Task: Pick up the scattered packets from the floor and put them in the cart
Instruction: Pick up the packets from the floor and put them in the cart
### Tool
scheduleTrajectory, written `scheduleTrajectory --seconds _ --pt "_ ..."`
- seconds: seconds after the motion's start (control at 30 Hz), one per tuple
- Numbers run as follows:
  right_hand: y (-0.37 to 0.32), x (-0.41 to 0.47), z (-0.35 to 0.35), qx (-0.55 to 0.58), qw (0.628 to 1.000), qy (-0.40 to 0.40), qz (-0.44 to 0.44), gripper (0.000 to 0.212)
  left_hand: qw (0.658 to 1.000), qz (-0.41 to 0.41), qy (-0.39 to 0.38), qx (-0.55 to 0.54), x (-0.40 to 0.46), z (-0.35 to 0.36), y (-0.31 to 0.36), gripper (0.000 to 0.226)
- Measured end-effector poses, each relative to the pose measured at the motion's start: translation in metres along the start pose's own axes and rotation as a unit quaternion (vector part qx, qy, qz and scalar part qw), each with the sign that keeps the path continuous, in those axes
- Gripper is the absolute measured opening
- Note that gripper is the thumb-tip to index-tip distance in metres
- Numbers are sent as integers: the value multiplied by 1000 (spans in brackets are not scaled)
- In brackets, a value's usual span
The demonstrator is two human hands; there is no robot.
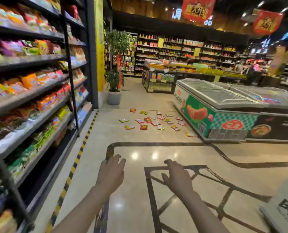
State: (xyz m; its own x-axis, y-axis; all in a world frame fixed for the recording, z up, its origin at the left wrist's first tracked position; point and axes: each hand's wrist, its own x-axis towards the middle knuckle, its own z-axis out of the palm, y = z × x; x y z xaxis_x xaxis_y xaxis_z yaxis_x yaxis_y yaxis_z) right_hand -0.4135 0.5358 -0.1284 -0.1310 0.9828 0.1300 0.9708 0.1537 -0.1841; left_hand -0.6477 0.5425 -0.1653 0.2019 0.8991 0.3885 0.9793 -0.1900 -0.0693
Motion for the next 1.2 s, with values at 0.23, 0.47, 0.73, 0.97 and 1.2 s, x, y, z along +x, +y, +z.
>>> scheduleTrajectory --seconds 0.23,0.47,0.73,0.97,1.2 --pt "5 182 31 21 999 -28 5 45 1000 -27 0 -9 160 81 -52 35" --pt "12 356 62 25 998 -49 15 45 999 -22 -24 -24 312 152 -104 52" --pt "49 573 119 50 997 -60 27 42 998 -26 -52 -28 488 261 -162 47" --pt "60 789 146 71 993 -92 32 43 993 -85 -82 -25 666 333 -214 50" --pt "48 958 191 91 989 -119 16 43 975 -151 -137 -87 794 409 -276 37"
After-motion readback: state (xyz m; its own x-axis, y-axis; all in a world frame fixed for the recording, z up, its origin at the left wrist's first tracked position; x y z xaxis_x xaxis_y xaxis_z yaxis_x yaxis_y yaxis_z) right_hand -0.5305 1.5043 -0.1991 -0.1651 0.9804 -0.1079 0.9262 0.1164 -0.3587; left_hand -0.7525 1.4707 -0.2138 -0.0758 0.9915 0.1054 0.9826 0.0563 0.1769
